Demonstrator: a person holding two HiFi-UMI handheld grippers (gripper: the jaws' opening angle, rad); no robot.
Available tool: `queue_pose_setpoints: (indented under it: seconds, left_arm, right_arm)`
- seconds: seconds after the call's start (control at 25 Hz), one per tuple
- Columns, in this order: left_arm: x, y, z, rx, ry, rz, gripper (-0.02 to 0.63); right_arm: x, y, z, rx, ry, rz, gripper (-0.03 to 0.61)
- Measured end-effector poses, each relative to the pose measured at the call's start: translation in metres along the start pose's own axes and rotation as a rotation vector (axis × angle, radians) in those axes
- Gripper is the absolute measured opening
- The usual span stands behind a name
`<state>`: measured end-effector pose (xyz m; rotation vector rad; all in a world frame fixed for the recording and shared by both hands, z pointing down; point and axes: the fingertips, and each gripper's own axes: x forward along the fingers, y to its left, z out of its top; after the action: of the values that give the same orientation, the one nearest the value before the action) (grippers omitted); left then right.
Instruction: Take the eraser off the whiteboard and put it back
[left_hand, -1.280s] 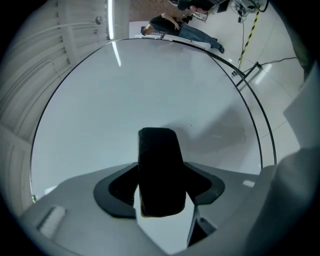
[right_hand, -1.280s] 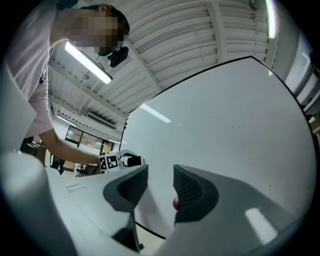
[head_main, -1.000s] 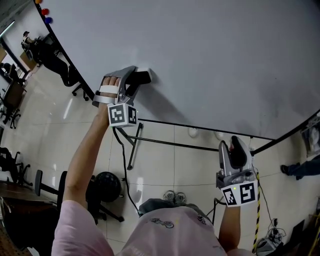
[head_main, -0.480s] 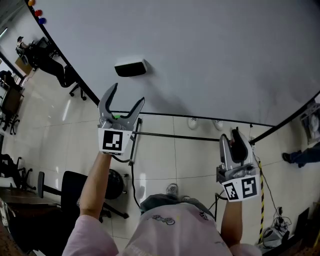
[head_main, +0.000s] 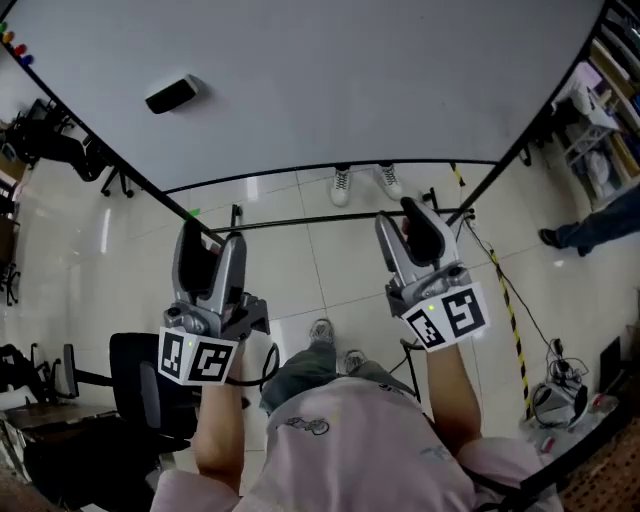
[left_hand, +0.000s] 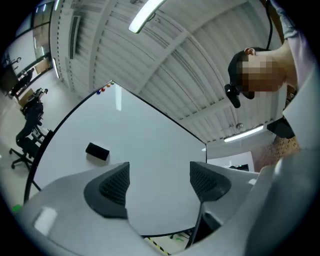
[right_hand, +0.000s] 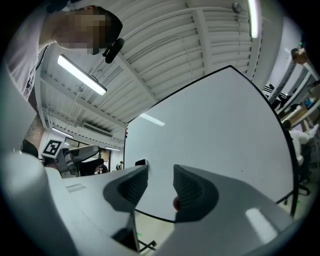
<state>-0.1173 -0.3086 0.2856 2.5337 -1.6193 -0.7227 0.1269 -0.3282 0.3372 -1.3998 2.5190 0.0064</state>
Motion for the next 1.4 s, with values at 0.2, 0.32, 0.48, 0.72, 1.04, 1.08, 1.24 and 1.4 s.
queue_pose_setpoints:
  seconds: [0.2, 0.32, 0.48, 0.72, 1.04, 1.08, 1.24, 1.4]
  left_arm:
    - [-0.024, -0.050, 0.016, 0.056, -0.020, 0.002, 0.383]
    - [-0.038, -0.067, 0.025, 0.069, -0.042, 0.006, 0.383]
    - [-0.060, -0.081, 0.036, 0.056, -0.070, -0.002, 0.370]
    - [-0.105, -0.079, 0.043, 0.091, -0.024, 0.008, 0.370]
    - [-0.177, -0.081, 0.041, 0.123, 0.075, -0.010, 0.370]
    - [-0.184, -0.082, 0.043, 0.121, 0.077, -0.007, 0.370]
    - [-0.207, -0.098, 0.048, 0.134, 0.076, -0.007, 0.370]
    - [-0.216, -0.127, 0.044, 0.134, 0.077, -0.011, 0.370]
  right_arm:
    - [-0.041, -0.003, 0.002, 0.034, 0.009, 0.015, 0.163]
    - [-0.065, 0.001, 0.004, 0.027, 0.016, 0.025, 0.163]
    - [-0.089, 0.011, 0.005, 0.025, 0.023, 0.019, 0.163]
    - [-0.112, 0.042, 0.000, 0.042, 0.023, 0.008, 0.163]
    - [-0.148, 0.096, -0.005, 0.055, 0.036, -0.010, 0.163]
    - [-0.151, 0.103, -0.005, 0.057, 0.037, -0.006, 0.163]
    - [-0.164, 0.123, 0.003, 0.049, 0.026, 0.024, 0.163]
    - [-0.186, 0.125, 0.017, 0.026, 0.014, 0.045, 0.163]
